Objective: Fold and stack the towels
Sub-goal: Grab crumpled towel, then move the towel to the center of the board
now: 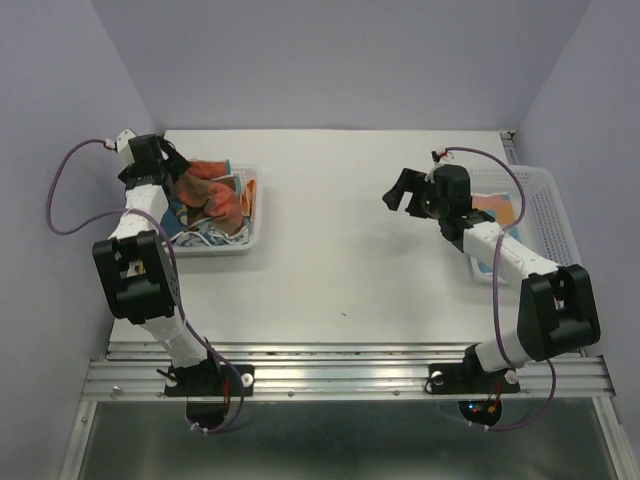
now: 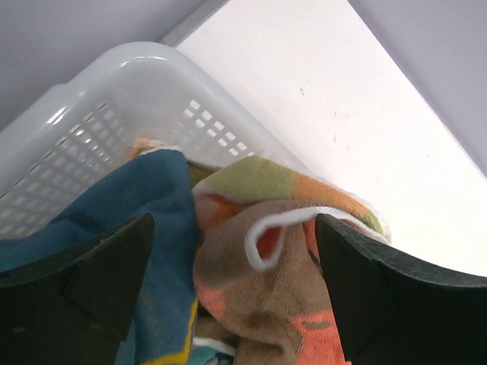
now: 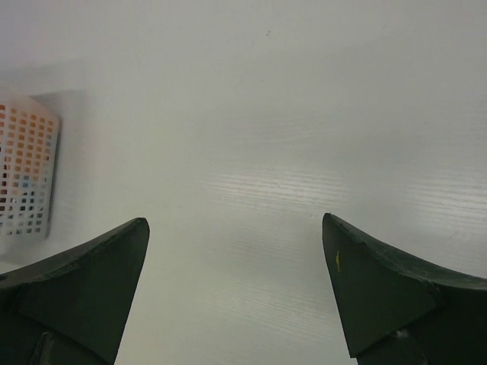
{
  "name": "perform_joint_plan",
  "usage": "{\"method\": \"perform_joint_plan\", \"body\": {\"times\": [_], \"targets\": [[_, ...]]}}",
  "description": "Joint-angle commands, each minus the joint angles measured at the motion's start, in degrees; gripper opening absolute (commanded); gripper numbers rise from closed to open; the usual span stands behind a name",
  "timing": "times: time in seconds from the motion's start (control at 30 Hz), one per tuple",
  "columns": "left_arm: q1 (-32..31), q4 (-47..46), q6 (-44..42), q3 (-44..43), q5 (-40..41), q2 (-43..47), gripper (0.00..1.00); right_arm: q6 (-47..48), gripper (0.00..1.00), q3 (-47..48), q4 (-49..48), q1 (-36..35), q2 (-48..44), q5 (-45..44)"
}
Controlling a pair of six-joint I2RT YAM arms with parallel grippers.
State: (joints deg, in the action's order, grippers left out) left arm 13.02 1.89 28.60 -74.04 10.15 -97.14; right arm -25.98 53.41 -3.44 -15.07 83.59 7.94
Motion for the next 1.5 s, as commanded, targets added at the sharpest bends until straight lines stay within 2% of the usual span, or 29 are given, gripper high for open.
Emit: {"method": "perform_joint_plan", "body": {"times": [0.0, 0.03, 0.07, 0.1, 0.2, 0.23, 0.27, 0.3, 0.53, 0.67, 0.83, 0.97, 1.1, 1.2, 1.27, 1.33, 1.47], "targets": [[0.61, -2.85, -2.5, -4.71, -8.64, -3.49, 0.99, 0.31, 1.0, -0.59, -1.14, -0.31, -2.38, -2.65], [0.78, -3.21, -2.41, -4.62, -8.66, -3.93, 0.97, 0.66, 1.0, -0.41, -0.61, -0.31, -2.47, -3.28], [0.7, -3.47, -2.23, -4.27, -8.48, -4.45, 0.91, 1.1, 1.0, -0.15, 0.01, -0.31, -2.64, -3.81], [0.78, -3.56, -2.23, -4.1, -8.31, -4.81, 0.76, 1.19, 1.0, -0.23, 0.71, -0.31, -2.82, -4.42], [0.96, -3.65, -1.97, -3.74, -8.83, -4.37, 0.44, 1.1, 1.0, -0.93, 0.28, -0.31, -3.61, -4.17], [0.96, -3.65, -1.62, -3.31, -8.75, -3.41, 0.18, 0.93, 1.0, -1.11, 0.1, -0.31, -3.79, -3.9], [0.96, -3.65, -1.53, -3.04, -8.66, -2.79, 0.06, 0.84, 1.0, -1.29, 0.19, -0.22, -3.87, -3.55], [0.96, -3.65, -1.53, -2.87, -8.75, -2.18, 0.0, 0.84, 1.0, -1.2, 0.28, -0.31, -3.96, -3.29], [0.87, -3.47, -1.36, 0.65, -9.89, 8.79, 0.0, 0.49, 1.0, -2.78, 0.63, -0.31, -6.33, -2.15], [0.26, -5.49, -0.3, 3.46, -16.2, 20.46, 0.0, 0.14, 1.0, -5.06, 0.8, -0.31, -11.33, -2.14], [-3.43, -5.93, 1.02, 2.85, -17.01, 30.77, 0.0, -0.65, 1.0, -7.08, 2.47, -0.31, -16.78, -4.25], [-11.58, -7.51, 0.06, -1.44, -19.63, 36.84, 0.0, -0.65, 1.0, -9.54, 3.27, -0.31, -23.1, -5.83], [-18.89, -9.27, 0.31, -4.53, -25.33, 38.69, 0.0, -0.48, 1.0, -10.52, 5.64, -0.31, -26.54, -6.98], [-28.36, -13.48, 1.2, -5.15, -29.66, 39.4, 0.0, -0.65, 1.0, -11.74, 6.6, -0.31, -29.53, -9.16], [-32.33, -13.93, 1.02, -6.11, -30.63, 38.88, 0.0, -1.0, 1.0, -12.1, 7.39, -0.22, -31.12, -10.22], [-38.31, -13.84, -0.03, -6.29, -30.37, 38.35, 0.0, -1.36, 1.0, -11.92, 9.59, -0.31, -31.82, -12.33], [-44.64, -11.65, -1.26, -5.24, -21.96, 34.5, 0.0, -2.41, 1.0, -11.22, 13.28, -0.31, -32.97, -15.76]]}}
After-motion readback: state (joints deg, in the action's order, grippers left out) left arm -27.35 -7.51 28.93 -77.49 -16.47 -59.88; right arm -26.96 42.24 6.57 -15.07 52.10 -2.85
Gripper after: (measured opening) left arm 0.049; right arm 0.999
